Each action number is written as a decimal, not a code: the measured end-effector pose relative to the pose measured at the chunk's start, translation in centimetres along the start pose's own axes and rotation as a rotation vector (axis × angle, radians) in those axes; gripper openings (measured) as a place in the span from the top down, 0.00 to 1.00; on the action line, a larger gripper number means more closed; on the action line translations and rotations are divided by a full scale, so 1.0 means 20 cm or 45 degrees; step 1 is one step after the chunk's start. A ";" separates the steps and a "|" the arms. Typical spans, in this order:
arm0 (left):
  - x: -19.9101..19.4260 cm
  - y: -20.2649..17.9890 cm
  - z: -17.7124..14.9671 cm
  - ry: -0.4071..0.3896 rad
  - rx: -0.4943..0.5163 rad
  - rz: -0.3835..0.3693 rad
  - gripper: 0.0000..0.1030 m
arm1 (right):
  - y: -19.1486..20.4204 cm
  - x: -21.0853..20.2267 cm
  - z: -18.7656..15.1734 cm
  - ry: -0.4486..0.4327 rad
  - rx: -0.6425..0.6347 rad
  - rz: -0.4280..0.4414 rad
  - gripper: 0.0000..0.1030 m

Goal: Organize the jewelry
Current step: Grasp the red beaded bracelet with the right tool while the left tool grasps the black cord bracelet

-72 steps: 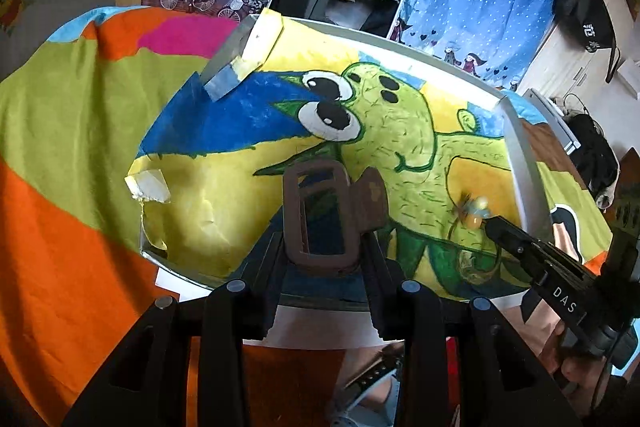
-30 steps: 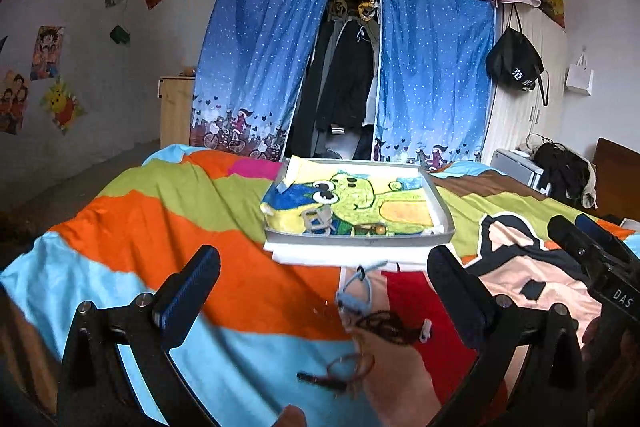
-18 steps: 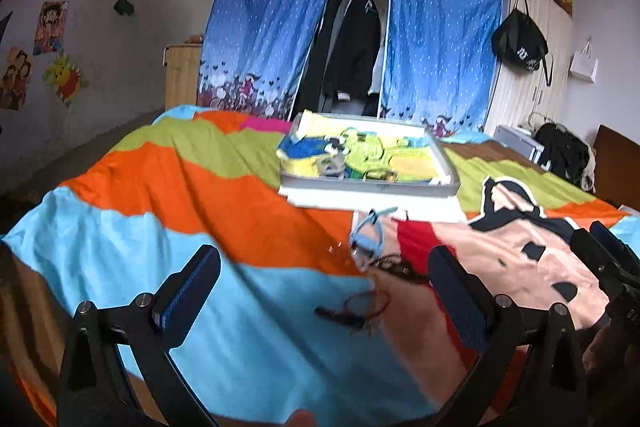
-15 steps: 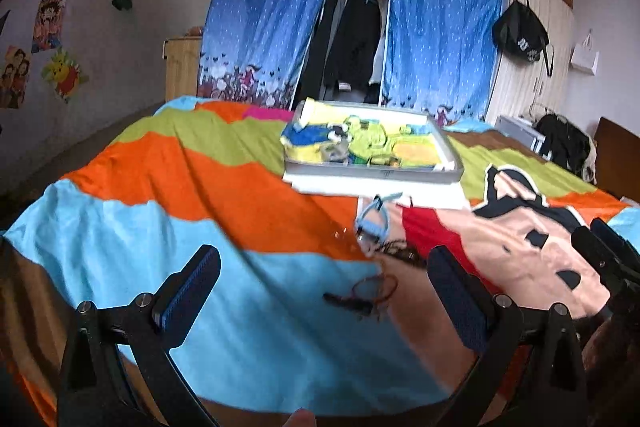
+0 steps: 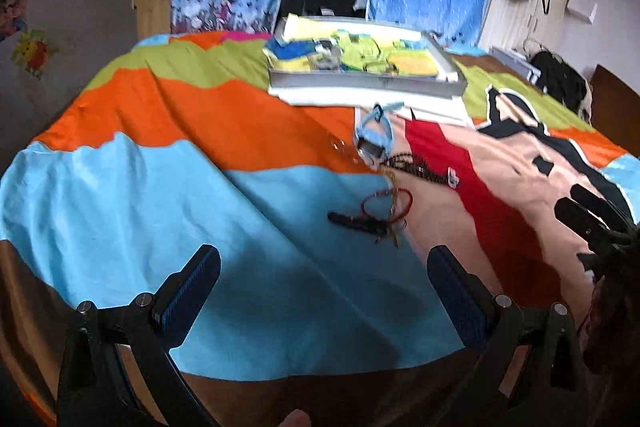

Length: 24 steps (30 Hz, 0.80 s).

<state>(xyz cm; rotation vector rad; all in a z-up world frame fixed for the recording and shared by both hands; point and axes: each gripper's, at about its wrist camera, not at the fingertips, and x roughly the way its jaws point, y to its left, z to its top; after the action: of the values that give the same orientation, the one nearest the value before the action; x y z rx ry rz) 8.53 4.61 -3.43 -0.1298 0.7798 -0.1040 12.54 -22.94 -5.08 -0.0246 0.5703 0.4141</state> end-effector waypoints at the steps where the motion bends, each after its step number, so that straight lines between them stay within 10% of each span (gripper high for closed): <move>1: 0.02 0.00 0.00 0.015 0.003 -0.007 0.02 | -0.02 0.03 -0.01 0.029 0.011 0.016 0.00; 14: 0.20 0.04 0.08 0.120 -0.072 -0.120 0.07 | -0.06 0.26 0.03 0.188 0.020 0.314 0.03; 24: 0.35 0.06 0.12 0.236 -0.148 -0.202 0.55 | 0.02 0.49 0.08 0.305 -0.038 0.530 0.54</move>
<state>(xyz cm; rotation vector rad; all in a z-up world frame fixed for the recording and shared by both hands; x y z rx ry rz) 15.31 4.95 -6.83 -0.2960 0.9606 -0.2237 20.72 -18.74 -8.97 0.0170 0.8089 0.8318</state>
